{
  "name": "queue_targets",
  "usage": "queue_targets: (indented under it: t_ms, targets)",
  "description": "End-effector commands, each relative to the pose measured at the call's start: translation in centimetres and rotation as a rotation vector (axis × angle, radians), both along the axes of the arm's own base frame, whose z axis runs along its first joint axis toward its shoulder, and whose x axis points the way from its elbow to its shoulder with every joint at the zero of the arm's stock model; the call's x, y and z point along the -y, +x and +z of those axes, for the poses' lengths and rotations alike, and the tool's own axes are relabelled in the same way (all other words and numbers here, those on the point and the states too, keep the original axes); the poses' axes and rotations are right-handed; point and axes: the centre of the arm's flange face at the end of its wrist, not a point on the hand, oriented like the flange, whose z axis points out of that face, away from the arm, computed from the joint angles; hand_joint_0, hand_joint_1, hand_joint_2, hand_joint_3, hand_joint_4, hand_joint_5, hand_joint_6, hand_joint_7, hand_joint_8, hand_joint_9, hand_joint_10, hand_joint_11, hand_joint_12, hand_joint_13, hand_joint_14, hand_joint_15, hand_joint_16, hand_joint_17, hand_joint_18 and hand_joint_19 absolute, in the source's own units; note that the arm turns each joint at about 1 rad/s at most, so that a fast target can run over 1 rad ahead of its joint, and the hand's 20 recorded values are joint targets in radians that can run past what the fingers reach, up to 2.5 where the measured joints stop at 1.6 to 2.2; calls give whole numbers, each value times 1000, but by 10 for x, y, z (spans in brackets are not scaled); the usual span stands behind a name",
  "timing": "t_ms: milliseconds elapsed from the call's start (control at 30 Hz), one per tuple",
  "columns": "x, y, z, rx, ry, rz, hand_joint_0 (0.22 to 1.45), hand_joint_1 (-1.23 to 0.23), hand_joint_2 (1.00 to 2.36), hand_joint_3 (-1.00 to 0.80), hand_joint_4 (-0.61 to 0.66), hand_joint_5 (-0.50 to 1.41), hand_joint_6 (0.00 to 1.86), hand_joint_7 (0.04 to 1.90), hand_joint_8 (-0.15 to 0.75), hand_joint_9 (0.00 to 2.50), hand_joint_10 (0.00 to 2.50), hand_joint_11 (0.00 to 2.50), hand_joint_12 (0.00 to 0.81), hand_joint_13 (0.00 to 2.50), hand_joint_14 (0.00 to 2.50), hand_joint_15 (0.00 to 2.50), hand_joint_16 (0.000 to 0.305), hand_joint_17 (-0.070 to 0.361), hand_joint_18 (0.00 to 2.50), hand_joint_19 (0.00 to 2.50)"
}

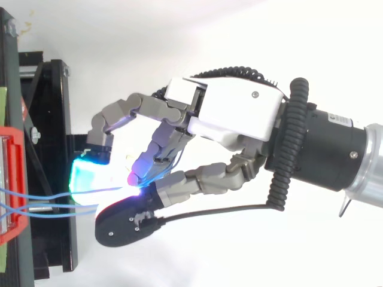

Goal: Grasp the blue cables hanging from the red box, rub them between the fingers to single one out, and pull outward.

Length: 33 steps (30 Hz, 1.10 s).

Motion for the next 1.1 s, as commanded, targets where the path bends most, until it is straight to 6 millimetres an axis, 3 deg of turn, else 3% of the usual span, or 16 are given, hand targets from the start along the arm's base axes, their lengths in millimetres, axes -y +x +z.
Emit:
queue_targets:
  t_ms: [0, 67, 300, 433, 500, 733, 800, 1067]
  targets:
    - [0, 1, 1, 8, -13, 1, 522, -729, 1000, -500, 5, -139, 882, 894, 212, 1274, 25, 877, 313, 1107, 30, 836, 44, 100, 917, 739]
    - [0, 2, 1, 14, -17, 2, 496, -672, 1000, -500, 18, -138, 866, 908, 219, 1272, 24, 854, 323, 1114, 29, 840, 47, 105, 925, 749]
    - [1, 3, 1, 16, -19, 4, 476, -733, 1000, -500, 41, -153, 839, 838, 218, 1202, 23, 835, 329, 1085, 28, 826, 48, 109, 900, 746]
    - [2, 2, 3, 17, -18, 2, 525, -497, 1000, -500, 23, -143, 835, 895, 215, 1236, 25, 843, 317, 1090, 31, 839, 45, 102, 887, 766]
    - [2, 3, 2, 17, -19, -1, 552, -468, 1000, -500, 15, -145, 835, 930, 207, 1237, 25, 849, 306, 1089, 31, 847, 44, 99, 879, 775]
    - [2, 2, 5, 20, -18, -1, 628, -760, 1013, -335, -12, -158, 878, 954, 207, 1181, 25, 863, 300, 1065, 32, 835, 42, 95, 872, 760]
    - [3, 1, 11, 26, -18, -1, 639, -786, 1014, -328, -44, -160, 886, 958, 205, 1168, 25, 853, 300, 1059, 32, 832, 42, 94, 872, 750]
    - [0, -4, 31, 40, -34, 8, 763, -866, 1001, -481, -212, -172, 914, 1037, 196, 1140, 25, 843, 293, 1033, 32, 808, 39, 89, 878, 708]
